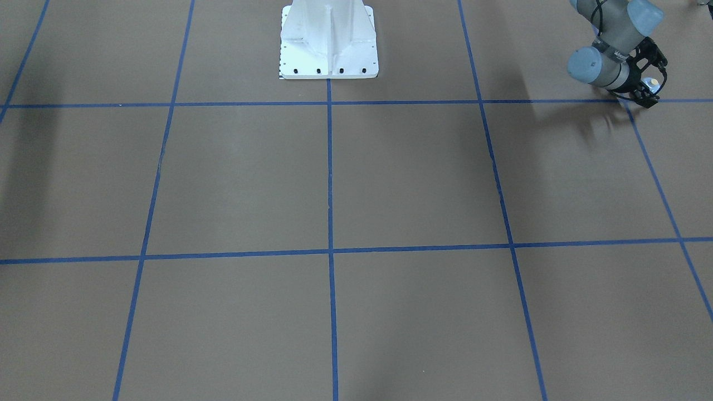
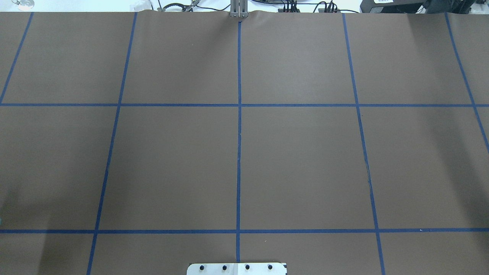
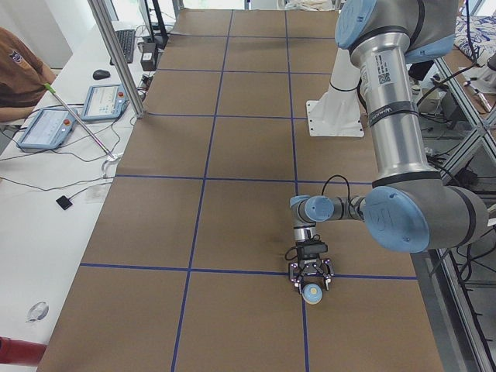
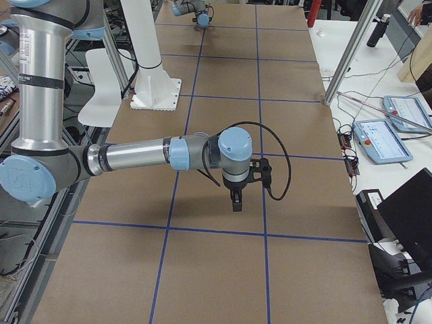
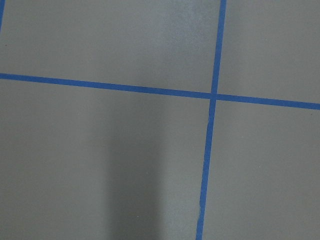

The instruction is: Place and press bell with both arms

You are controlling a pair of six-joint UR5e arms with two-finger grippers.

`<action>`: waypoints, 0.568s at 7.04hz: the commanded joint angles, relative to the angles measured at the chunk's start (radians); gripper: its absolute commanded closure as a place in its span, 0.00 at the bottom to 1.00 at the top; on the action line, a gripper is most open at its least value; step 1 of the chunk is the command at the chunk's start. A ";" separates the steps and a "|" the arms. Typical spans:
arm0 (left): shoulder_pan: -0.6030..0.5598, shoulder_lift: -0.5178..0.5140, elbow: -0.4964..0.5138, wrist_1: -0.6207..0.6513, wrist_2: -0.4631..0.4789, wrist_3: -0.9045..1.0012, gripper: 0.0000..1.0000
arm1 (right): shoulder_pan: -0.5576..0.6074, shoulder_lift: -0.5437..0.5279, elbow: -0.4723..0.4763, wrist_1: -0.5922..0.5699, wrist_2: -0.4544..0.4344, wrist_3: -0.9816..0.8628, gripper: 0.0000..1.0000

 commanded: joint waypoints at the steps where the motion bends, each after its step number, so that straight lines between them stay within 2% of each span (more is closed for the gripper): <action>1: 0.029 0.001 0.026 -0.002 0.000 0.001 0.00 | 0.001 -0.002 0.009 -0.004 0.000 0.000 0.00; 2: 0.041 0.001 0.029 -0.001 0.000 -0.008 0.06 | -0.001 -0.005 0.012 -0.004 0.000 0.000 0.00; 3: 0.054 -0.001 0.033 -0.001 0.000 -0.041 0.42 | -0.001 -0.005 0.015 -0.004 0.000 0.000 0.00; 4: 0.066 -0.001 0.046 -0.001 0.000 -0.061 0.85 | 0.001 -0.005 0.016 -0.006 0.000 0.000 0.00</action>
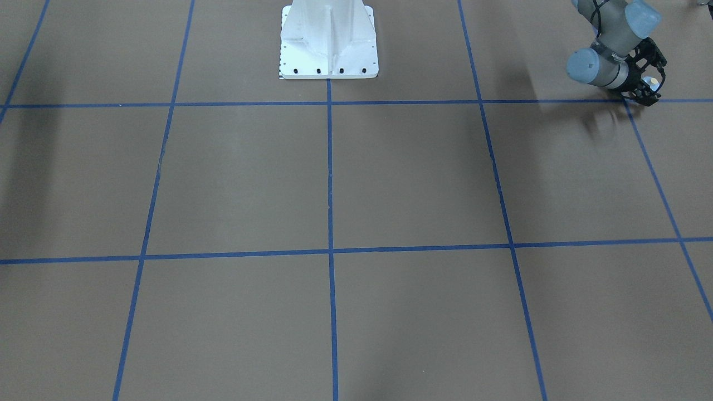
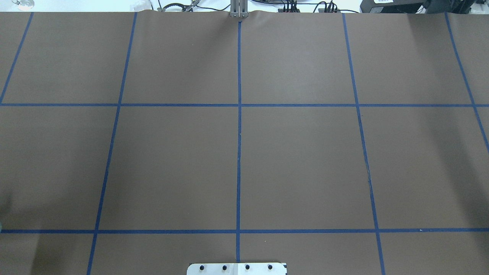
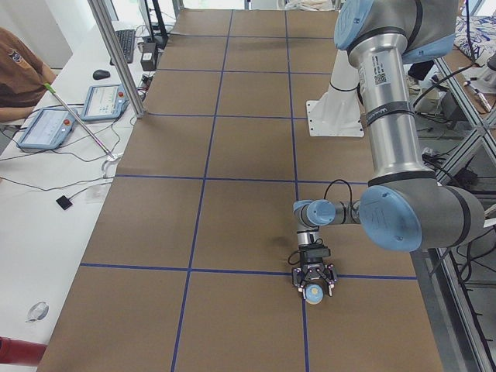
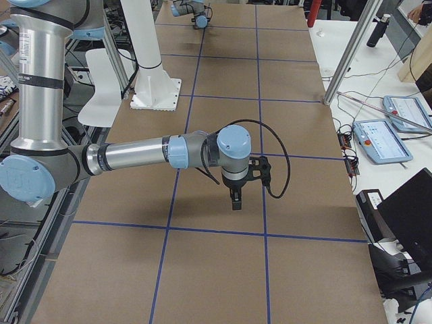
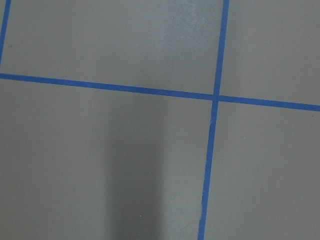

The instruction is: Place and press bell with both arms

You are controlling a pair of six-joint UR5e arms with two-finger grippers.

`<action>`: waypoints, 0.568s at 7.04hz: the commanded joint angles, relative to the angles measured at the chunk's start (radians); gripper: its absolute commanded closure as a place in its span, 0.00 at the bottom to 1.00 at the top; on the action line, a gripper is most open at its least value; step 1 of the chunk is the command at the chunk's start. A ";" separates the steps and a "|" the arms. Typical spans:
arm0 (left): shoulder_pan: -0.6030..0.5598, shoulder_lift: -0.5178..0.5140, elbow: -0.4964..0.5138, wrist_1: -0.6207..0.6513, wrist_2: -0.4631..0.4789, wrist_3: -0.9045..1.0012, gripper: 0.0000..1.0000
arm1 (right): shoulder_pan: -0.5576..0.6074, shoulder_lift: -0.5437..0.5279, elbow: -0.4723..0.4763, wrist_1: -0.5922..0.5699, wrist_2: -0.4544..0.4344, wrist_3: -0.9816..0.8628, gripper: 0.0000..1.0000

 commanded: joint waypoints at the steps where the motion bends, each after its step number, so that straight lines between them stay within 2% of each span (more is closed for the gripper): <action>1: 0.028 0.001 0.012 0.000 0.000 -0.034 1.00 | 0.001 0.001 0.003 -0.001 0.000 0.000 0.00; 4: 0.021 0.051 -0.032 -0.008 0.000 0.038 1.00 | 0.007 -0.004 0.012 -0.004 0.000 0.000 0.00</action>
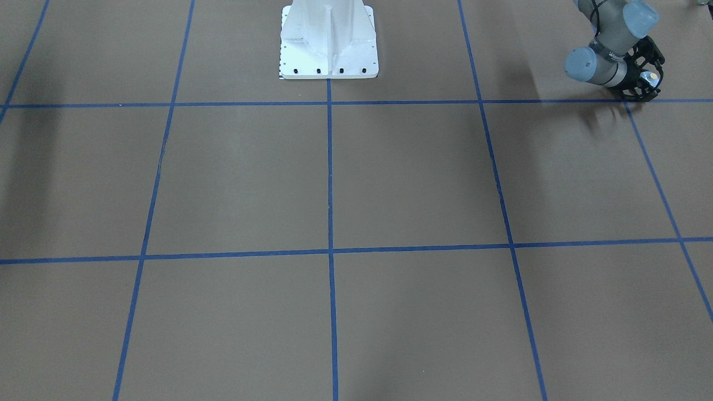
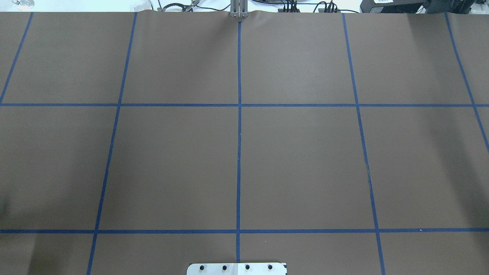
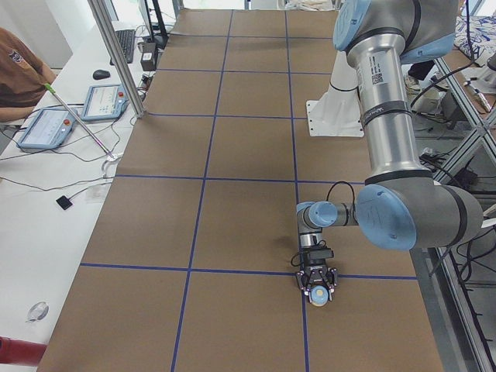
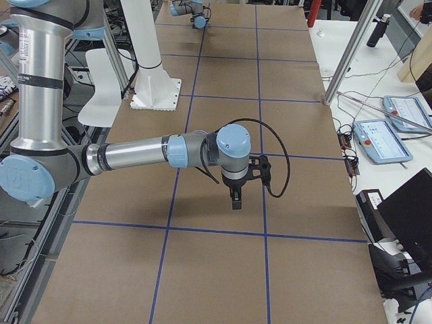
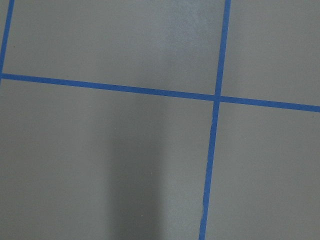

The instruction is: Place and press bell with both arms

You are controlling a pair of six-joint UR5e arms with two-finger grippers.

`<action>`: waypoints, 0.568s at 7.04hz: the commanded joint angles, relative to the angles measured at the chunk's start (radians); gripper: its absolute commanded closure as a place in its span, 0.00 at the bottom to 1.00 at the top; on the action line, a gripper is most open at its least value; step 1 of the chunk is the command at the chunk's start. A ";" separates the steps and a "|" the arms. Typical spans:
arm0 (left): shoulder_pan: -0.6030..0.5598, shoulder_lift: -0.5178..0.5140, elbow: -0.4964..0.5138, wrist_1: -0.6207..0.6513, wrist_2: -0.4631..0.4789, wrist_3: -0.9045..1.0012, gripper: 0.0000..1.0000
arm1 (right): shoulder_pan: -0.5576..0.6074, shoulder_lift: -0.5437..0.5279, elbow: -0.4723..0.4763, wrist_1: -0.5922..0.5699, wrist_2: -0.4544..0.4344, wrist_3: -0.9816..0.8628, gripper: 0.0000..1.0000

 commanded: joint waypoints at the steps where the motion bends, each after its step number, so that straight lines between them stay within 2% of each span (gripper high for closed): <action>1: -0.011 0.101 -0.114 -0.002 0.000 0.083 1.00 | 0.002 -0.004 0.007 -0.004 0.000 0.002 0.00; 3: -0.023 0.136 -0.187 0.017 0.002 0.187 1.00 | 0.002 -0.007 0.006 -0.004 0.002 0.002 0.00; 4: -0.095 0.134 -0.231 0.051 0.008 0.282 1.00 | 0.002 -0.005 0.007 -0.004 0.002 0.002 0.00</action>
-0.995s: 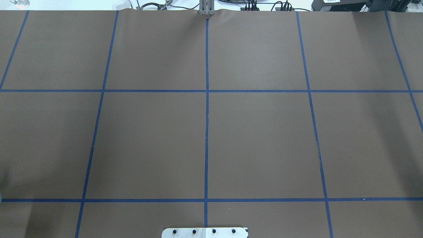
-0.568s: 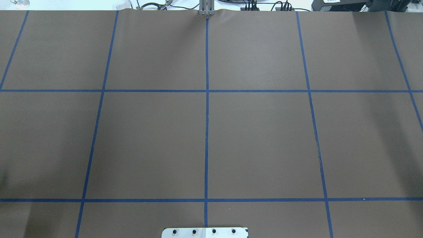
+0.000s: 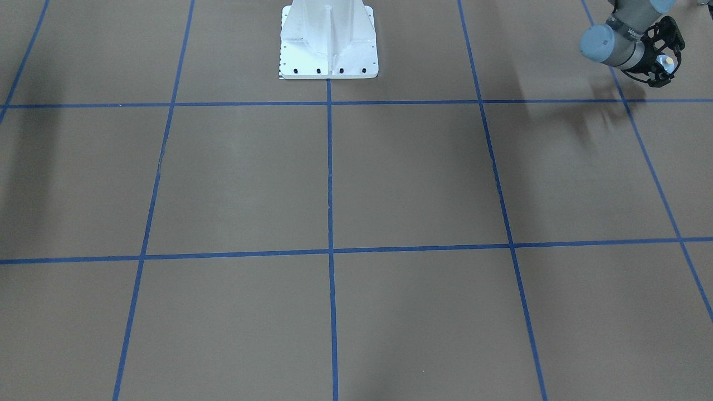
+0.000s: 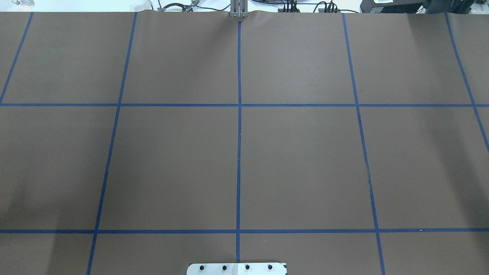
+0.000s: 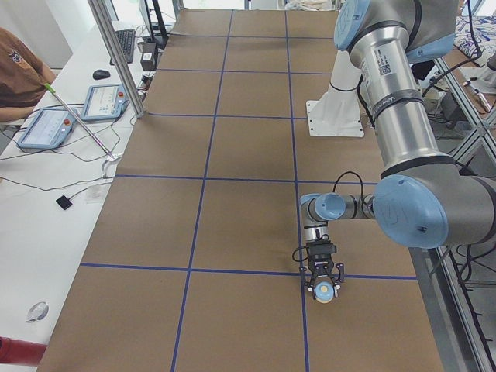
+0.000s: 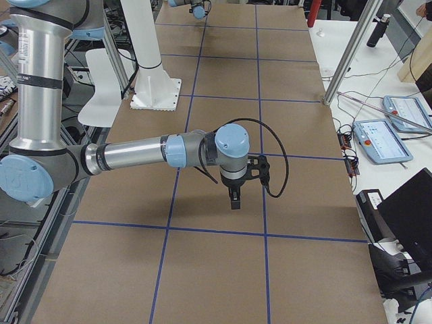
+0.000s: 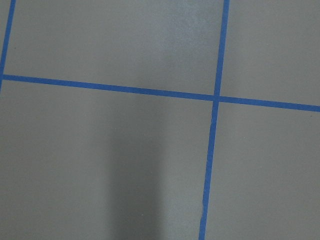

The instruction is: Place and press bell with both arms

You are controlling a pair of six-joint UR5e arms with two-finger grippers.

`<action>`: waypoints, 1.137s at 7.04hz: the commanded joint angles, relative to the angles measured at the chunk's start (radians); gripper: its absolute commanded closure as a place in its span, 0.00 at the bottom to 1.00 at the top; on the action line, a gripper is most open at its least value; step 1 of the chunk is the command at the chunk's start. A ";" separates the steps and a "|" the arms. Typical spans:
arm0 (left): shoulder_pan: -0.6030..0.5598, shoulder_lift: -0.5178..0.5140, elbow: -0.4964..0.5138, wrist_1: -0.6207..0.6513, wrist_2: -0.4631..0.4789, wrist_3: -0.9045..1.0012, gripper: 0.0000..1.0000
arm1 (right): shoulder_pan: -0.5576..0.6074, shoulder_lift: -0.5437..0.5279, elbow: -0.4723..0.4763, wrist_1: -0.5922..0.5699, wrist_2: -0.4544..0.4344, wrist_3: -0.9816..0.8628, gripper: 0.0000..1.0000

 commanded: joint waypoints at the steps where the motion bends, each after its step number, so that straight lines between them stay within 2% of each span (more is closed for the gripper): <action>1: -0.118 -0.012 -0.078 0.090 0.013 0.202 1.00 | 0.000 0.002 -0.002 0.001 0.000 0.000 0.00; 3: -0.183 -0.085 -0.104 0.139 0.052 0.362 1.00 | -0.001 0.008 -0.011 0.000 -0.001 0.000 0.00; 4: -0.312 -0.215 -0.135 0.231 0.113 0.486 1.00 | -0.001 0.002 -0.005 0.000 0.000 0.000 0.00; 5: -0.406 -0.426 -0.131 0.368 0.153 0.598 1.00 | -0.001 0.004 -0.010 0.000 0.000 0.002 0.00; 6: -0.415 -0.548 -0.126 0.433 0.177 0.630 1.00 | -0.001 0.008 -0.014 0.000 -0.001 0.002 0.00; 8: -0.415 -0.682 -0.123 0.437 0.212 0.763 1.00 | -0.001 0.013 -0.028 0.000 -0.003 0.002 0.00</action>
